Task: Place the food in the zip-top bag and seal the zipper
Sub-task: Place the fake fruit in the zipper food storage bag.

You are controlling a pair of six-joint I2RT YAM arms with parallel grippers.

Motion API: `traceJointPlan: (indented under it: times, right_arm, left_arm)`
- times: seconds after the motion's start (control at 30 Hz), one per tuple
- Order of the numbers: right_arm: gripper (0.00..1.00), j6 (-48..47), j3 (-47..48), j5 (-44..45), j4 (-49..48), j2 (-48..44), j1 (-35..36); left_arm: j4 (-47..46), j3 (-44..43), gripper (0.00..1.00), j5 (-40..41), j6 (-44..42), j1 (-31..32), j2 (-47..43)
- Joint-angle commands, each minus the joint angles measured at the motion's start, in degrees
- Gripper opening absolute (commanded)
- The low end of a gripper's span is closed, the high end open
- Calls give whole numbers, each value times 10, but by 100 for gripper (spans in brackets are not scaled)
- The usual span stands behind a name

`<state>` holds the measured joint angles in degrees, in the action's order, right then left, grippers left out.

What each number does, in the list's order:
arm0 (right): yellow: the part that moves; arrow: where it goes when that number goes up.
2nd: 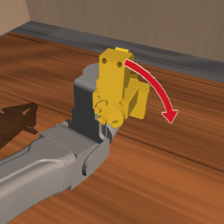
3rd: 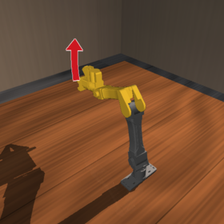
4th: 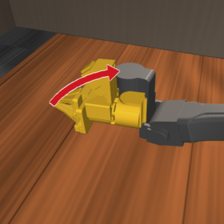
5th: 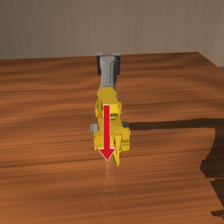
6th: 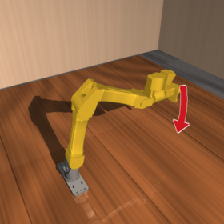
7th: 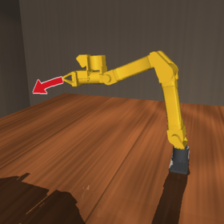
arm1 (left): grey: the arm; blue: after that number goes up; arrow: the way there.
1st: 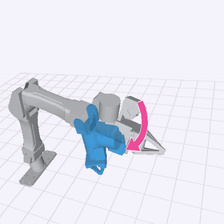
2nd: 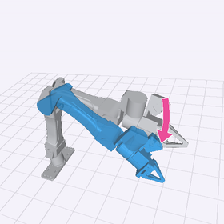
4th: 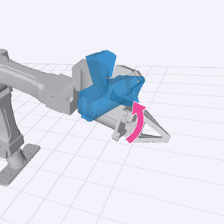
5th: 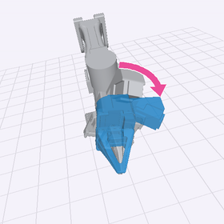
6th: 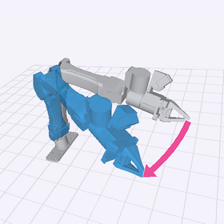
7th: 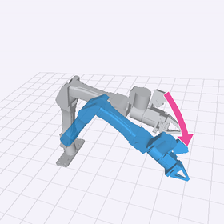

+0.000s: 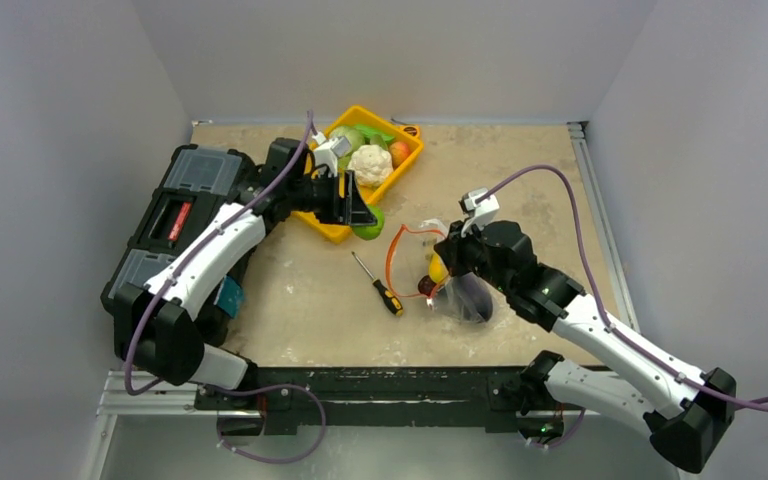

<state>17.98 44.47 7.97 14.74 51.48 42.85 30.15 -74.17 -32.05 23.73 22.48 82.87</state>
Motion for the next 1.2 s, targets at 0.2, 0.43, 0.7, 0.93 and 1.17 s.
traceJointPlan:
  times: [0.2, 0.43, 0.7, 0.93, 1.17]
  right_arm:
    - [0, 12, 16, -10, -63, -1, 3]
    - [0, 19, 6, -25, -78, -6, 3]
    - [0, 23, 0, -26, -82, -24, 3]
    - [0, 22, 1, -28, -77, -24, 3]
    - [0, 19, 2, -27, -78, -19, 3]
  left_arm:
    - [-124, 89, 34, -103, 56, 102, -93]
    - [-151, 96, 40, -93, 82, 149, -58]
    - [-135, 82, 60, -64, 81, 164, -31]
    - [-114, 71, 69, -56, 70, 167, -31]
    - [-103, 63, 78, -53, 61, 168, -39]
